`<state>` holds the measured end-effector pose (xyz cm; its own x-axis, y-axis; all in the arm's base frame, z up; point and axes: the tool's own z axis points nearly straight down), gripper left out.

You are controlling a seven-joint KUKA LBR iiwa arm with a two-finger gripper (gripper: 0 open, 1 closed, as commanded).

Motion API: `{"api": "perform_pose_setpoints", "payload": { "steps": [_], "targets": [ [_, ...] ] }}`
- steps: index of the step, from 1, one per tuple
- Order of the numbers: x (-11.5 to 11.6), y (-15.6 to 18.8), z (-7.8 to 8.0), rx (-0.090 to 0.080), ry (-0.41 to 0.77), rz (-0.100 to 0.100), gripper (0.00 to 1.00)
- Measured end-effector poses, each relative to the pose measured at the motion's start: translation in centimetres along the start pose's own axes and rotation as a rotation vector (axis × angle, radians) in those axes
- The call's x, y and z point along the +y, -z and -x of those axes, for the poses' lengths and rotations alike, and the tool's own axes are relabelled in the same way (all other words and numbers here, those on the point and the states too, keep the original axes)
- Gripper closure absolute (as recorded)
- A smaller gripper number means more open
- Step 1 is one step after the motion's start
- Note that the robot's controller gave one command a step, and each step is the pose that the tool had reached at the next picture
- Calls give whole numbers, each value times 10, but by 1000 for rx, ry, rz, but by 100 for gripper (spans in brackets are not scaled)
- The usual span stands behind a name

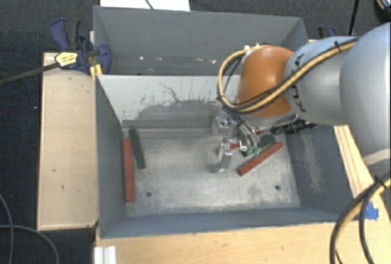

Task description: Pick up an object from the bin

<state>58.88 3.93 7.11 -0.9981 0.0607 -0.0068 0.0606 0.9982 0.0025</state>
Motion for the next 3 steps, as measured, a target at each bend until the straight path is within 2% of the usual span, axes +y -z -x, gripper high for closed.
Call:
{"api": "perform_pose_setpoints", "payload": {
  "steps": [1,2,3],
  "targets": [
    [-73,0,-3,7,85,-5,0],
    [-69,0,-3,6,87,-1,100],
    [-68,135,-29,-4,184,-2,100]
  ]
}}
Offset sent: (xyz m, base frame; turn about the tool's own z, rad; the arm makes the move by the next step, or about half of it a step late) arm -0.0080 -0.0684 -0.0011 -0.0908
